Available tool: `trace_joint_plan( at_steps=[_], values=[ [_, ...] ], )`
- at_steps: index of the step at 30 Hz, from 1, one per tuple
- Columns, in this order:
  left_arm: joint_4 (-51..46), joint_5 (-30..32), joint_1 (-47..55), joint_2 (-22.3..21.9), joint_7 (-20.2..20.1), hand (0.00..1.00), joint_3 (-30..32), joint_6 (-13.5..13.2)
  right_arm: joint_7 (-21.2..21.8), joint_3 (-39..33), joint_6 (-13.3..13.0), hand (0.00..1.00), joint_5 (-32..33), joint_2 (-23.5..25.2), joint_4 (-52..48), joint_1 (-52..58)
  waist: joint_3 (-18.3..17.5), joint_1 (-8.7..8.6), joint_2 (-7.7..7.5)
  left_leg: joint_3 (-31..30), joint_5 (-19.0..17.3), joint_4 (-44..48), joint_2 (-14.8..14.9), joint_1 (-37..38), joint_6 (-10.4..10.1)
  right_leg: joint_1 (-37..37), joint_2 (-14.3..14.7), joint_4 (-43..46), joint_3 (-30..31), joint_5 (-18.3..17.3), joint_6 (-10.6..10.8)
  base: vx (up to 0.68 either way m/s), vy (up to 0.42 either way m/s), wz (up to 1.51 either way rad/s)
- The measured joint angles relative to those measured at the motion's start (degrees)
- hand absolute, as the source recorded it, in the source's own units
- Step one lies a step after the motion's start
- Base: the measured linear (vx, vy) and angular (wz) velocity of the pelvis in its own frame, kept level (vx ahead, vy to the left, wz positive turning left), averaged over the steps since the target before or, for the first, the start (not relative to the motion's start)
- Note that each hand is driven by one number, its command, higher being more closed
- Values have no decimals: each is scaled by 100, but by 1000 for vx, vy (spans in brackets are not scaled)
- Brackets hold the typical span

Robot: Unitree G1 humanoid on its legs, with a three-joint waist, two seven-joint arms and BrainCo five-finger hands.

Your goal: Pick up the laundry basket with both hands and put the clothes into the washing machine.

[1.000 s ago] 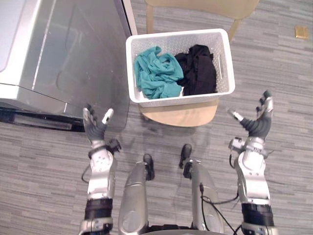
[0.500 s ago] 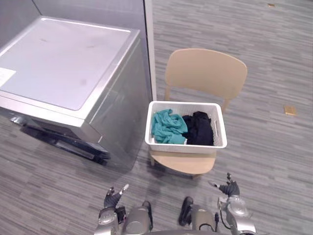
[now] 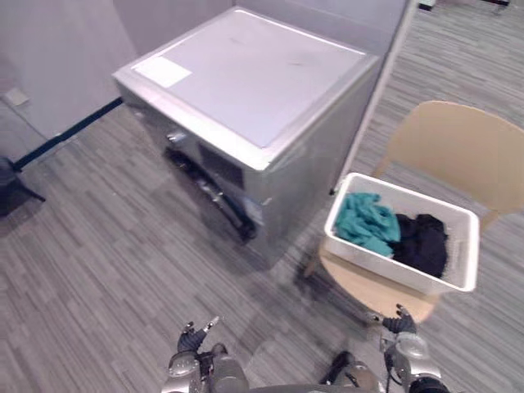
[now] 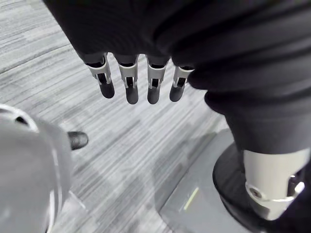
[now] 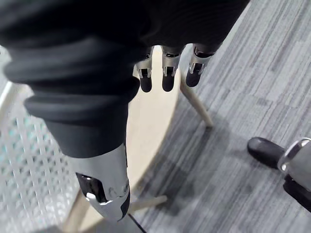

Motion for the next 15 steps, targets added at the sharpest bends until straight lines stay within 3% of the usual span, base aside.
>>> trace_joint_plan(
  at_steps=[1, 2, 3, 4, 5, 6, 7, 9, 10, 11, 13, 15],
  values=[
    [4, 31, 25, 45, 1, 0, 6, -4, 1, 2, 2, 0, -2, 15, 44, -7, 6, -10, -5, -49, -145, 182, -77, -38, 55, 47, -128, 104, 34, 86, 53, 44, 308, 57],
    [22, 36, 82, 116, 3, 0, 9, -3, 4, 21, 20, 0, -16, 15, 130, -87, 47, 31, 47, -44, -431, 522, -123, -63, 159, -7, -304, 425, 179, 245, -132, 9, 314, -3],
    [22, 35, 247, 129, 4, 0, 3, -3, 2, 157, 63, 0, -66, -6, 113, -207, 78, 108, 114, -10, -565, 630, -206, 13, 250, -304, -468, 933, 431, 393, -914, -10, 382, -24],
    [21, 35, 282, 135, 3, 0, -6, -2, 2, 238, 65, 0, -105, -11, 109, -255, 104, 112, 144, -18, -589, 614, -242, 67, 293, -507, -525, 1238, 653, 456, -1312, -23, 318, -12],
    [21, 34, 275, 139, 12, 0, -69, 1, 1, 405, 61, 0, -128, 21, 106, -291, 153, 60, 203, -141, -636, 579, -251, 77, 383, -889, -318, 1845, 1281, -59, -1066, 3, 202, 33],
    [21, 33, 252, 204, 28, 0, -74, 2, 3, 570, 62, 0, -130, 80, 106, -308, 220, -1, 164, -239, -612, 472, -295, 125, 456, -1096, 222, 2179, 1902, -665, -724, 21, 74, 49],
    [22, 33, 247, 234, 49, 0, -75, 3, 2, 642, 66, 0, -131, 116, 106, -323, 253, -11, 99, -245, -595, 421, -321, 195, 474, -1139, 547, 2242, 2119, -855, -713, 47, 3, 49],
    [21, 32, 241, 227, 95, 0, -69, 0, -1, 862, 56, 0, -125, 201, 30, -326, 340, -18, -13, -326, -517, 206, -501, 398, 451, -1203, 1482, 1879, 2545, -1437, -709, 70, -37, 34],
    [22, 30, 223, 200, 97, 0, -63, -1, 0, 910, 57, 0, -124, 201, -54, -322, 345, -25, -4, -378, -486, 203, -542, 373, 400, -1196, 1699, 1607, 2724, -1503, -746, 95, -60, 52],
    [40, 32, 124, 16, 88, 0, -97, -1, -1, 911, 46, 0, -123, 171, -269, -309, 395, -55, 116, -664, -422, 182, -582, 311, 331, -1026, 1825, 1400, 2783, -1511, -816, 83, -30, 52],
    [-32, 33, -13, -180, 96, 0, -115, -27, 7, 1171, 24, 0, -120, 224, -695, -279, 465, -42, 265, -923, -202, -104, -673, 218, 262, -1083, 1761, 1356, 2475, -1537, -809, 105, -43, 71],
    [-142, 32, 12, -200, 101, 0, -115, -44, 13, 1396, 10, 0, -120, 276, -928, -259, 472, -16, 277, -1063, -110, -253, -694, 186, 213, -1076, 1740, 1348, 2309, -1567, -828, 104, -55, 62]
  ],
)
